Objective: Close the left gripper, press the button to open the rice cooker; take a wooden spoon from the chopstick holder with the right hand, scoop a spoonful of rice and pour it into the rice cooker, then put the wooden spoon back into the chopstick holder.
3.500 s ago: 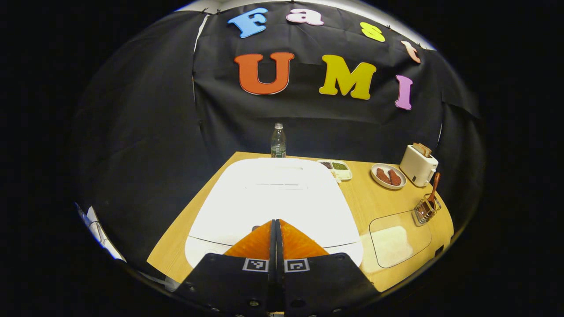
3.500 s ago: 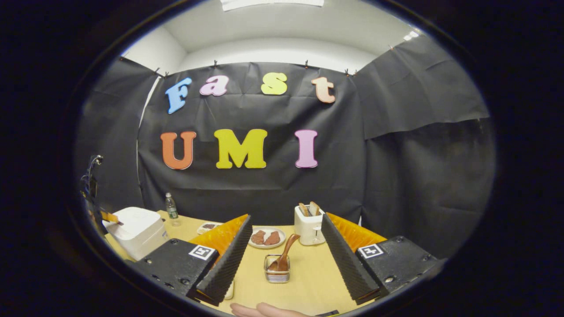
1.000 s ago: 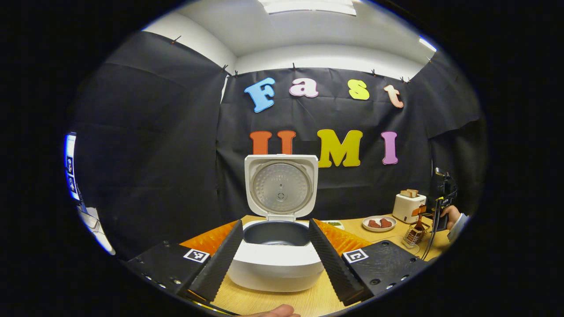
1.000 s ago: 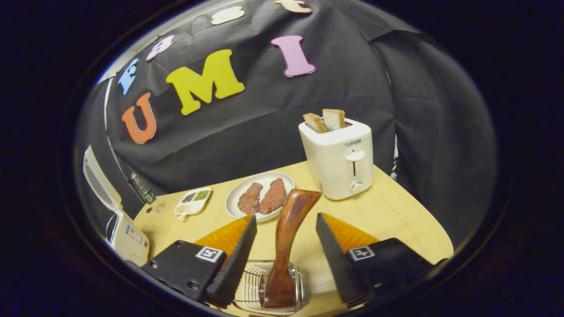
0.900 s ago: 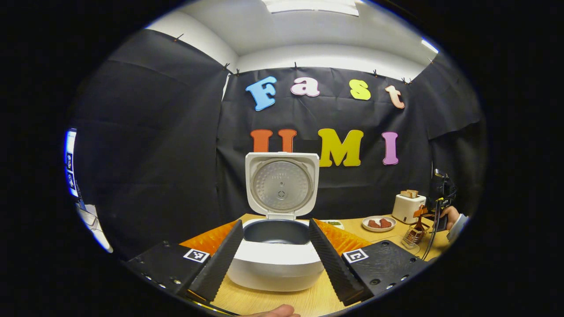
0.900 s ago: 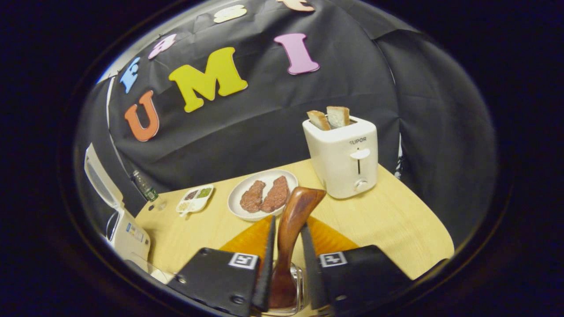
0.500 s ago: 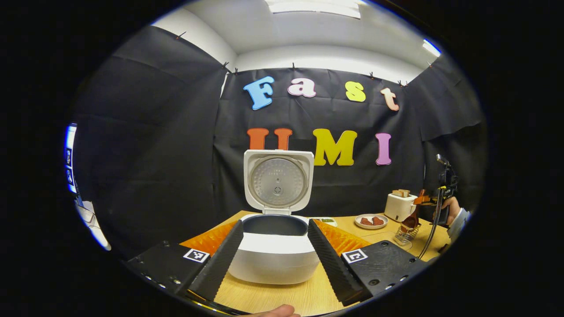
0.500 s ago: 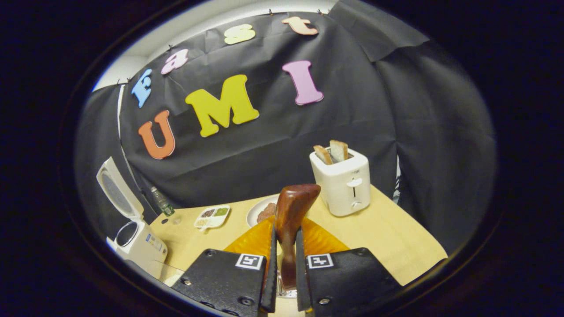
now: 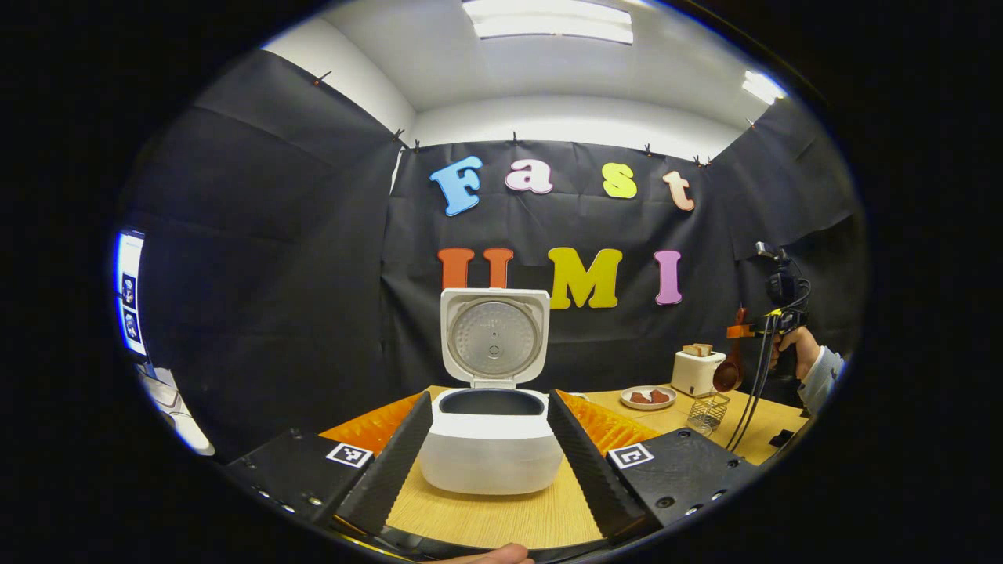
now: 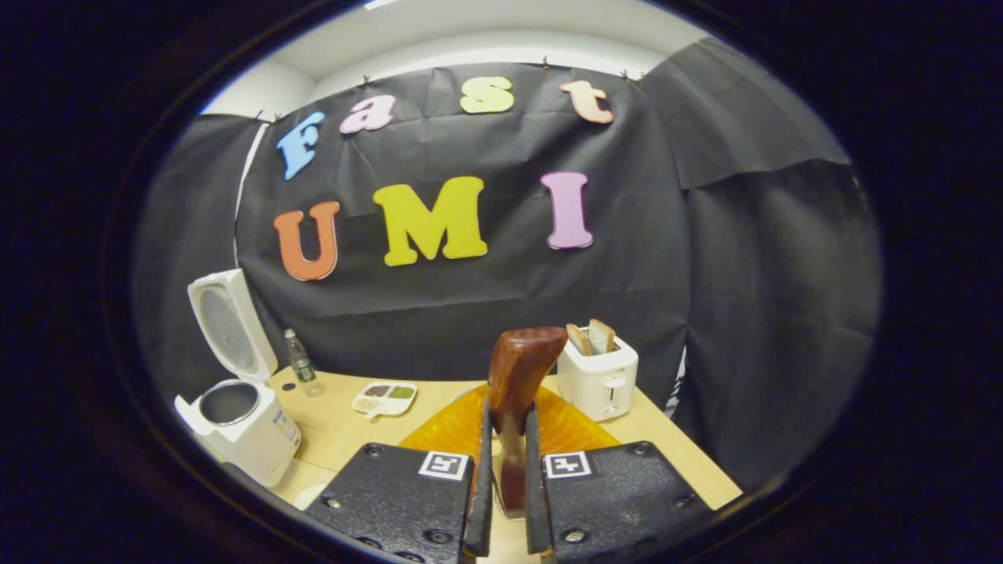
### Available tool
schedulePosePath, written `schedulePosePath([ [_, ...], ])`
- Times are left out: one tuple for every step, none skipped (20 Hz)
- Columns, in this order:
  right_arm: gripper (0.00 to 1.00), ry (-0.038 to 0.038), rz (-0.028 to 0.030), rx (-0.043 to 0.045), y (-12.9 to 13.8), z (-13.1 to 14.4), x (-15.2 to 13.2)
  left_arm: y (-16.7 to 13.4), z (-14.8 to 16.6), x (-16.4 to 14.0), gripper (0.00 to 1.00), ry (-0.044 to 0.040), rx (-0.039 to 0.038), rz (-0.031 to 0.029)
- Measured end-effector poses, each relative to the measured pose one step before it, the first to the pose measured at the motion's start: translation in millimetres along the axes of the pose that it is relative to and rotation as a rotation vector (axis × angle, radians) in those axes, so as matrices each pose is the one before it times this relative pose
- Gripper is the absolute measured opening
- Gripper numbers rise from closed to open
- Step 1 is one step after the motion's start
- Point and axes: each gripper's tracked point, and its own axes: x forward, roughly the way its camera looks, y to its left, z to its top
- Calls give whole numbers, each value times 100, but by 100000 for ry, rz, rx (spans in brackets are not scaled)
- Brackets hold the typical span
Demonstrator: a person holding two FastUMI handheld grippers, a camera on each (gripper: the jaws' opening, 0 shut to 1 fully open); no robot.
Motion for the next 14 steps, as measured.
schedulePosePath([
  [22, -20, 342, -2243, 1081, 50, -709, -184, 121, -267, 94, -182, 742, -263],
  [22, 188, 1329, -1307, 1305, 29, -746, -74, 25, -349, 94, 201, 1040, -13],
  [22, 99, 2060, -844, 1486, -86, -684, -33, -38, -357, 94, 695, 1347, -92],
  [22, -137, 2213, -701, 1517, 13, -590, 94, -5, -119, 94, 94, 1475, 350],
  [22, -527, 2019, -907, 1370, -99, -404, 168, -158, -350, 94, -133, 964, 556],
  [22, -800, 1422, -877, 1241, -126, -389, 73, -261, -90, 94, 353, 550, 367],
  [22, -640, 982, -1141, 1253, -38, -282, 25, -292, -176, 94, 506, 254, 201],
  [22, -215, 978, -1216, 1257, -314, -214, -34, -294, -120, 94, 741, -162, 62],
  [22, 344, 1458, -1622, 1452, -500, -157, 259, -80, -140, 94, 260, -369, 137],
  [22, 348, 1751, -1375, 1482, -494, -86, 194, -135, -130, 94, 344, -573, 165],
  [22, 157, 2282, -1102, 1505, -477, -6, 89, -17, 66, 94, 420, -629, 186],
  [22, -84, 2180, -295, 1428, -618, 149, 253, 8, -62, 94, 198, -773, 531],
  [22, 370, 2394, 643, 1404, -816, 266, 109, -59, -36, 94, -110, -578, 336],
  [22, 1048, 1951, 421, 1306, -1056, 465, 36, 4, -93, 94, -262, -902, -31],
])
